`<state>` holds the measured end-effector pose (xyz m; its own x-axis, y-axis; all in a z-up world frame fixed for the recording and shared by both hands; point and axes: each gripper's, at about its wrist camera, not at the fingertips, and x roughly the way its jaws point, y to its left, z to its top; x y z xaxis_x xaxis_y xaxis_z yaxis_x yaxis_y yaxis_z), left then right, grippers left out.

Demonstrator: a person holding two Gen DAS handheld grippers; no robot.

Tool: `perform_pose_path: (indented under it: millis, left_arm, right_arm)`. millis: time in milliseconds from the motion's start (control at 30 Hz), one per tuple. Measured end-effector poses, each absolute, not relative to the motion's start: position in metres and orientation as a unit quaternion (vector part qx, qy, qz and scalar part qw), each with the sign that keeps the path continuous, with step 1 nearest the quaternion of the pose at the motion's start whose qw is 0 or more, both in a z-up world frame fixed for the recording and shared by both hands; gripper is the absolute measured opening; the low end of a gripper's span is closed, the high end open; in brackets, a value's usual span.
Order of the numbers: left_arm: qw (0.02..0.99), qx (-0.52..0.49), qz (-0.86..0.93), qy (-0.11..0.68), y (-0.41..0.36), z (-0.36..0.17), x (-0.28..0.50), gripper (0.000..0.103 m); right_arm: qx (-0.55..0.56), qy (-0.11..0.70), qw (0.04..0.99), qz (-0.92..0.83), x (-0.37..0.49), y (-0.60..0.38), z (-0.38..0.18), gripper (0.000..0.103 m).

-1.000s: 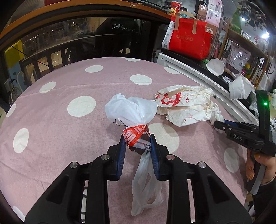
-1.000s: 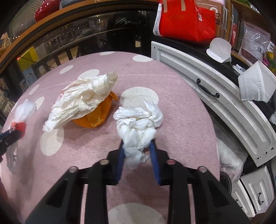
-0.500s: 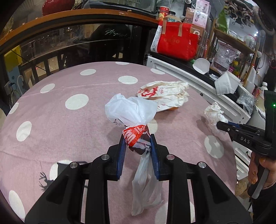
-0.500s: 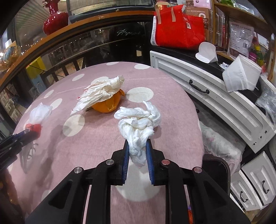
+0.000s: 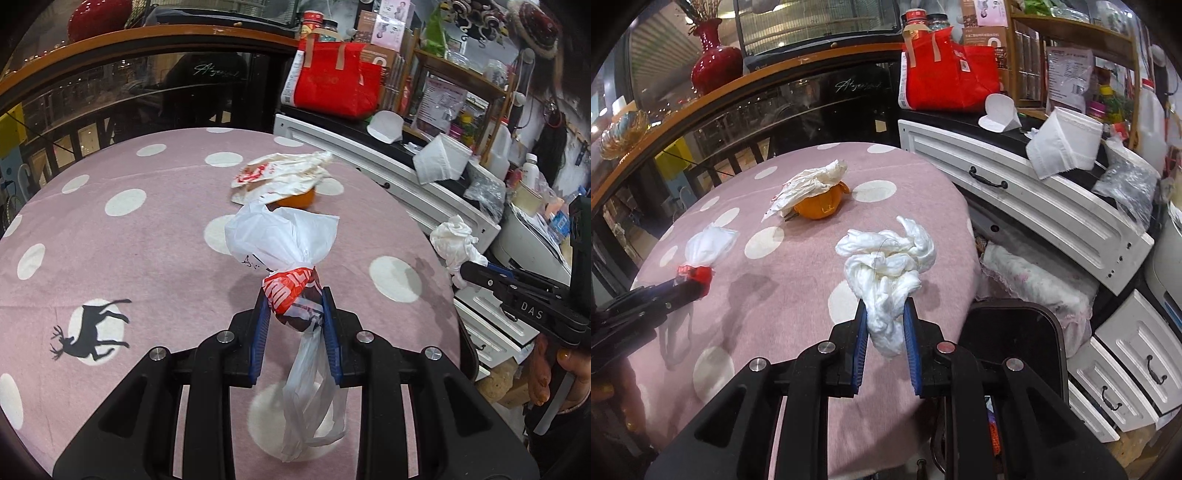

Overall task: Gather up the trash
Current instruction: 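Carry the white tissue into the bin and open the right tool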

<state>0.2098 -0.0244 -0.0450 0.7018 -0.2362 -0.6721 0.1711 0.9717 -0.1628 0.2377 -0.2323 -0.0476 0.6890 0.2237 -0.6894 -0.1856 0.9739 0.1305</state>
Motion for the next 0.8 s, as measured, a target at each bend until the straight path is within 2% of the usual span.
perform_pose_path:
  millis: [567, 800]
  left_arm:
    - [0.911, -0.019, -0.182, 0.37, -0.095, -0.044, 0.177, 0.028]
    - [0.905, -0.002, -0.211, 0.369, -0.126, -0.045, 0.171, 0.028]
  right_arm:
    - [0.05, 0.378, 0.923, 0.041, 0.173, -0.298, -0.06, 0.019]
    - [0.07, 0.425, 0.902, 0.002, 0.176, -0.328, -0.096, 0.019]
